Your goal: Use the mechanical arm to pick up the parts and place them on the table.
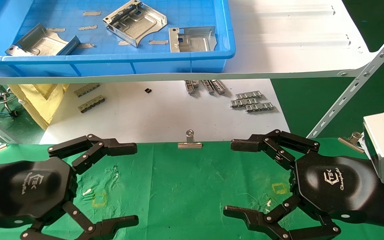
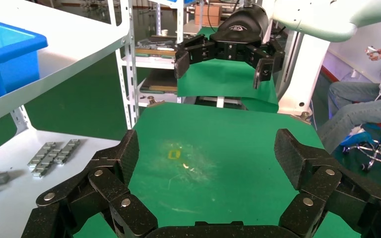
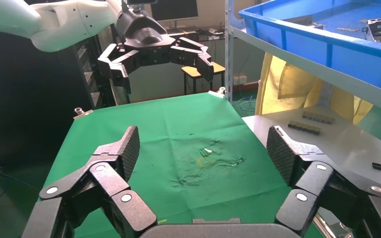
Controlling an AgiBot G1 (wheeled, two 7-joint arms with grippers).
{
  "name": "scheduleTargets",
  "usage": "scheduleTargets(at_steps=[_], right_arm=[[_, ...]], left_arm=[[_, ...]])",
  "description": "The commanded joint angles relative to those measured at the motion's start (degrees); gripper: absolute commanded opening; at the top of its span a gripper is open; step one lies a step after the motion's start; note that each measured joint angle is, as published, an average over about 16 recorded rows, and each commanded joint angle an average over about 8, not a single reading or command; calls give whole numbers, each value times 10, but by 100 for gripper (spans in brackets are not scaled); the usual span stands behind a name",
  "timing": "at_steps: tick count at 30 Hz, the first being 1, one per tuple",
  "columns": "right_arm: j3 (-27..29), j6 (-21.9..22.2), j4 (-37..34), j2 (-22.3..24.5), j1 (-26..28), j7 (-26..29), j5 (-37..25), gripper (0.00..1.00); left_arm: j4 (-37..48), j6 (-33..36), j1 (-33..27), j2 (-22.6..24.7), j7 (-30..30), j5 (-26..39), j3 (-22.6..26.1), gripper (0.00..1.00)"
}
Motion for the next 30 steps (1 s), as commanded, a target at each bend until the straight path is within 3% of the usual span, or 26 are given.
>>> scheduleTargets(at_steps=[1, 30], right_arm=[[0, 0, 0, 0, 0, 0, 0, 0], [0, 0, 0, 0, 0, 0, 0, 0]], left_arm=[[0, 0, 0, 0, 0, 0, 0, 100], [-1, 0, -1, -1, -1, 0, 0, 100]])
